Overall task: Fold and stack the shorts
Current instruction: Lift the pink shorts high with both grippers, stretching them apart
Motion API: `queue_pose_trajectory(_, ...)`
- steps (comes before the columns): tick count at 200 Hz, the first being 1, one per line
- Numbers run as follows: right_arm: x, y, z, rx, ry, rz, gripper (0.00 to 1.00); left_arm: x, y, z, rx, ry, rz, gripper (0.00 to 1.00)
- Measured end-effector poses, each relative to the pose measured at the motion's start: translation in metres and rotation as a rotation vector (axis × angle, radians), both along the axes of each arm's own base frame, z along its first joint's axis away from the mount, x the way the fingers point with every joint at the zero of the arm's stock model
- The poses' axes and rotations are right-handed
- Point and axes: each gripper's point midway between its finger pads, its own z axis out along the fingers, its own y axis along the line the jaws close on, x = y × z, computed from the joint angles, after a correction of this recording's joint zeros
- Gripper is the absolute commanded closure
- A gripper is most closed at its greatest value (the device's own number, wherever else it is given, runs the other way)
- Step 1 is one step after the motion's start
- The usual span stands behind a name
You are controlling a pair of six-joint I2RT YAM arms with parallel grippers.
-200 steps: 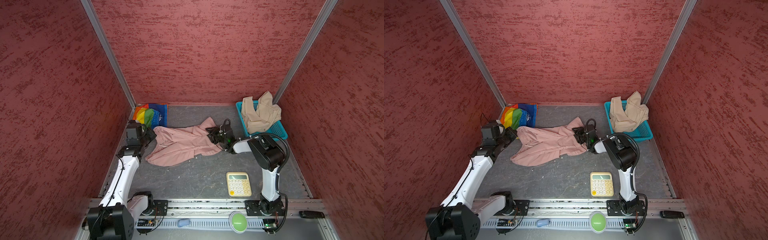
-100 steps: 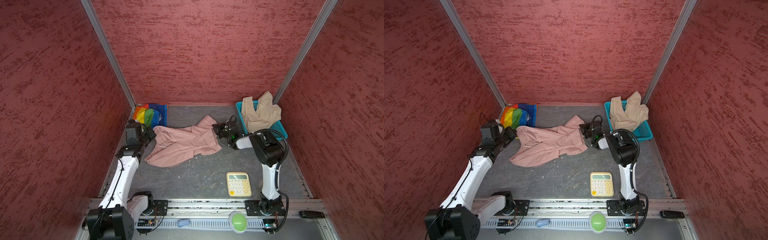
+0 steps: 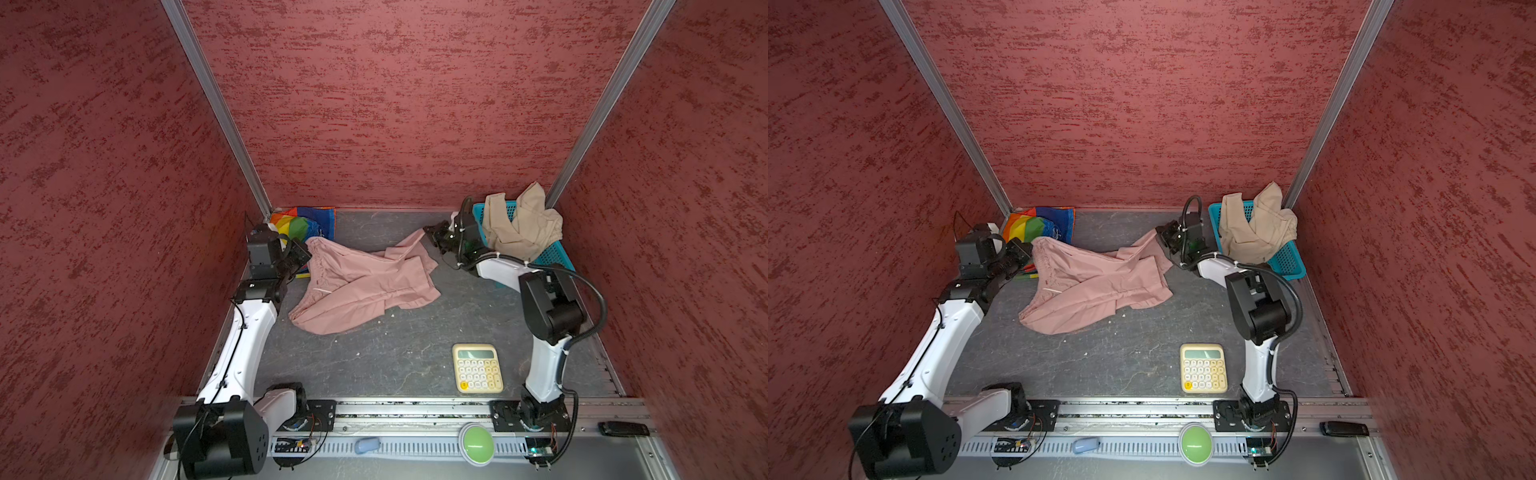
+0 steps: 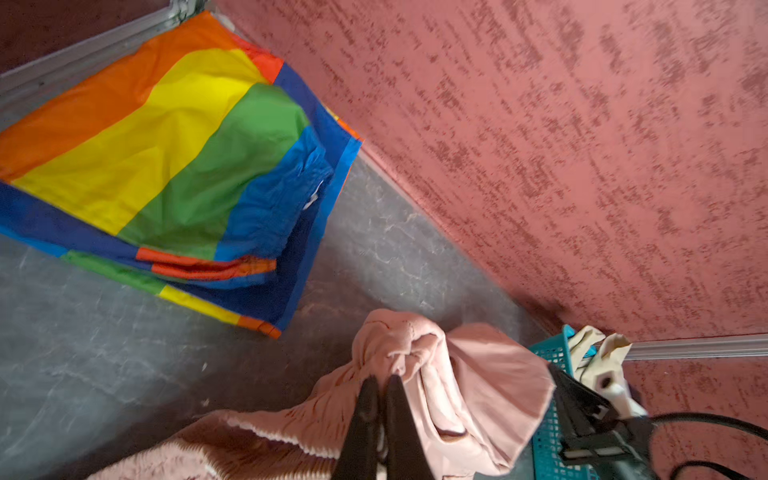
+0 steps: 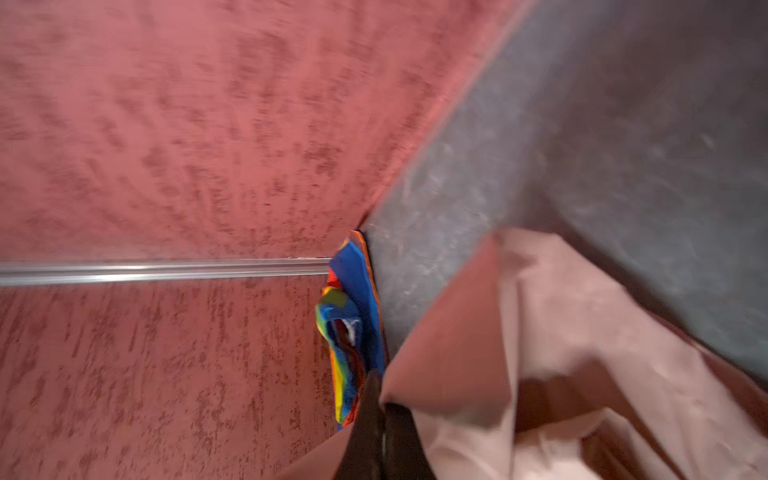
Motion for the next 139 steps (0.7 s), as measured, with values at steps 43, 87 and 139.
queue_pose_trajectory(43,-0.034,-0.071,0.234,-0.104,-0.431,-0.068,1.0,0.035,0.002,0.132,0.018,-0.287,-0.001,1.0)
queue_pose_trajectory(87,-0.118,-0.108,0.375,-0.239,-0.715,-0.103,1.0,-0.008,-0.031,0.268,0.03,-0.59,-0.079,1.0)
queue_pose_trajectory(139,-0.212,-0.142,0.455,-0.357,-0.893,-0.169,1.0,-0.14,-0.07,0.362,0.013,-0.868,-0.175,1.0)
